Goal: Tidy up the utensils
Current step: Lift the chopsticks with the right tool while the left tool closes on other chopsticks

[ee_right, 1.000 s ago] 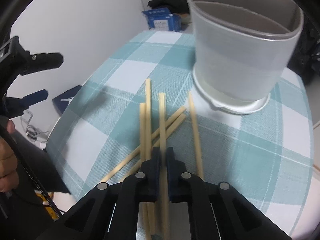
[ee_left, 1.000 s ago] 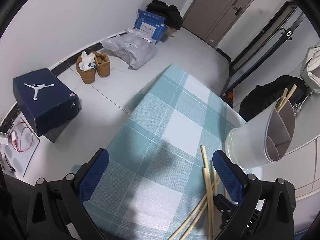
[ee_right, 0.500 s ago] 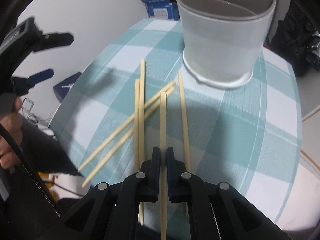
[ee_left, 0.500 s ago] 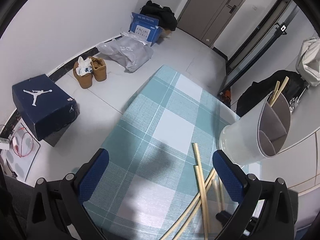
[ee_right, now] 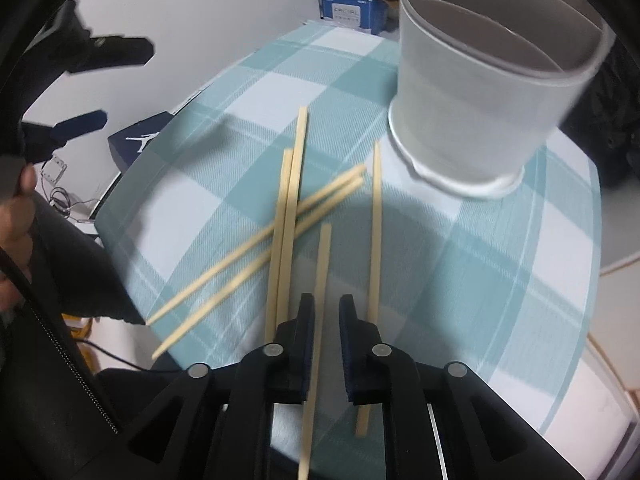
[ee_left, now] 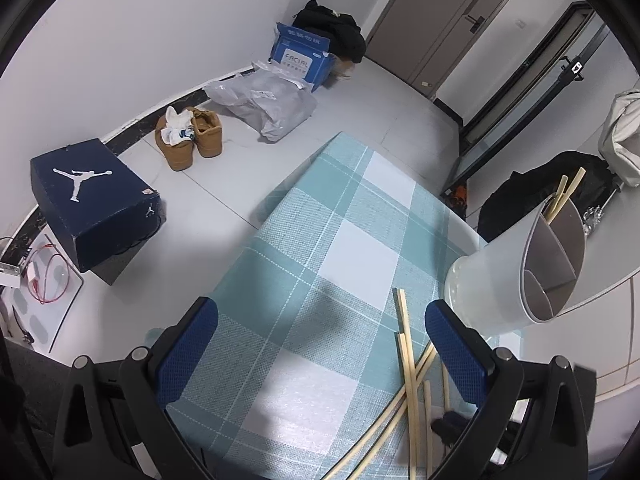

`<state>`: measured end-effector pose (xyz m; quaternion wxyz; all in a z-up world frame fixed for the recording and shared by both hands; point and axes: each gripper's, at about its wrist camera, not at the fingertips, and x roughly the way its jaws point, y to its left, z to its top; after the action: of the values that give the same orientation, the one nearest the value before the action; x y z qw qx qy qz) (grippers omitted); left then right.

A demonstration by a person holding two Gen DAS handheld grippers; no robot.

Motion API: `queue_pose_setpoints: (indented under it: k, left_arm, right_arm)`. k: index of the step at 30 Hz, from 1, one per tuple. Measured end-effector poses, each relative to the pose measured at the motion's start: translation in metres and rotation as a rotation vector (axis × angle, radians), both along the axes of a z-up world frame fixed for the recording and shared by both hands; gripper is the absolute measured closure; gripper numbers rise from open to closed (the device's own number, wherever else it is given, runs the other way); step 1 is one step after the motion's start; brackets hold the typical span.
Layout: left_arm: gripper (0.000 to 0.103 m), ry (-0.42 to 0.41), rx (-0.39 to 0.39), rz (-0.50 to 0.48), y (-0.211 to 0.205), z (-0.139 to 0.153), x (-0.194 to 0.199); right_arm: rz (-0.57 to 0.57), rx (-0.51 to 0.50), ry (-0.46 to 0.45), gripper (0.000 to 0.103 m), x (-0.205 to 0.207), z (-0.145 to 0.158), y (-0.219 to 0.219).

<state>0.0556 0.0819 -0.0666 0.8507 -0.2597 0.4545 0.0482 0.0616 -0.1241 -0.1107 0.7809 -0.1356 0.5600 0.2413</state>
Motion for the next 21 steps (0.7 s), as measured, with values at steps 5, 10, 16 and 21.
queue_pose_setpoints:
  k: [5,10,16,21]
  left_arm:
    - [0.001,0.014,-0.014,-0.017,0.002,-0.006,-0.001]
    - [0.001,0.041,0.006,-0.044,-0.002,-0.012,0.001]
    - [0.001,0.070,-0.035,-0.087,-0.012,-0.017,0.010]
    - [0.001,0.101,-0.068,-0.146,-0.027,-0.025,0.027]
  right_arm:
    - [0.010,-0.006,0.012,0.090,0.028,-0.011,0.022]
    - [0.015,0.008,-0.020,0.097,0.037,-0.012,0.030]
    - [-0.023,0.097,-0.066,0.098,0.031,0.001,0.015]
    - [-0.088,0.224,-0.156,0.098,0.022,0.026,-0.002]
